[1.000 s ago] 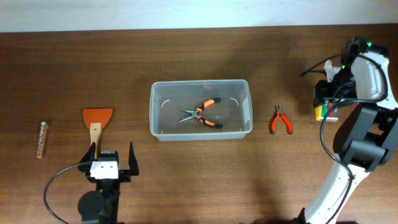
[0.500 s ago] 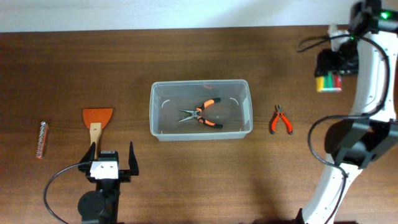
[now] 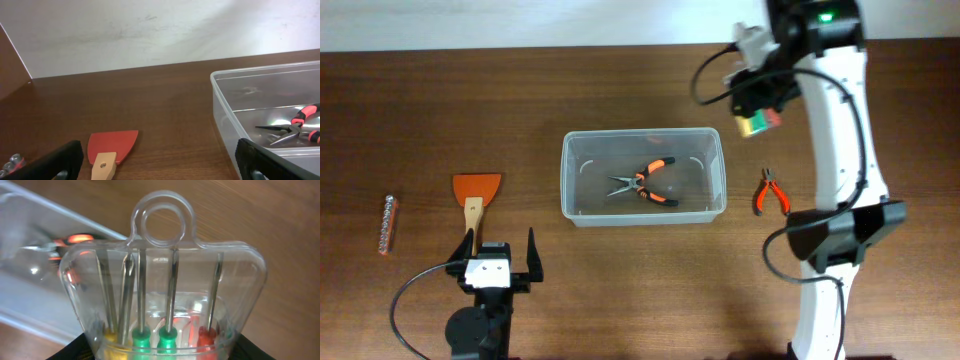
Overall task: Pack container
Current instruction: 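Lift the screwdriver case and carry it over the container, then lower the case into the container beside the pliers and release, then move the right gripper right above the red TACTIX cutting pliers, then lower the right gripper and grasp the cutting pliers at the pivot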
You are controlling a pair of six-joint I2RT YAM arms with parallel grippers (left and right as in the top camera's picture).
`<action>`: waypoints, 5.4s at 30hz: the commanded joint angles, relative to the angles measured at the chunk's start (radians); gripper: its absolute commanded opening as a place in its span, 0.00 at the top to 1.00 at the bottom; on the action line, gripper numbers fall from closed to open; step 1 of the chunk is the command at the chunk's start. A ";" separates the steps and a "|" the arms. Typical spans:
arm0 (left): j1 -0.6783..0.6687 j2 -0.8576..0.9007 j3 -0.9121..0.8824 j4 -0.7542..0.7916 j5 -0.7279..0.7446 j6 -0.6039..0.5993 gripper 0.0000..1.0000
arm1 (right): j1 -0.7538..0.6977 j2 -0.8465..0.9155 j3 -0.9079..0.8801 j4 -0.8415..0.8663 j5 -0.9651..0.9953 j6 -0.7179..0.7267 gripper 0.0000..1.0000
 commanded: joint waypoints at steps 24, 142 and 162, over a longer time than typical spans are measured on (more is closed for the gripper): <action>-0.005 -0.008 -0.006 0.000 -0.004 -0.010 0.01 | 0.343 -0.065 -0.447 0.192 -0.047 -0.207 0.37; -0.005 -0.008 -0.006 0.000 -0.004 -0.010 0.01 | -0.299 -0.319 -1.251 0.759 0.071 -0.249 0.01; -0.005 -0.008 -0.006 0.000 -0.004 -0.010 0.01 | -0.346 -0.252 -1.251 0.782 0.077 -0.246 0.01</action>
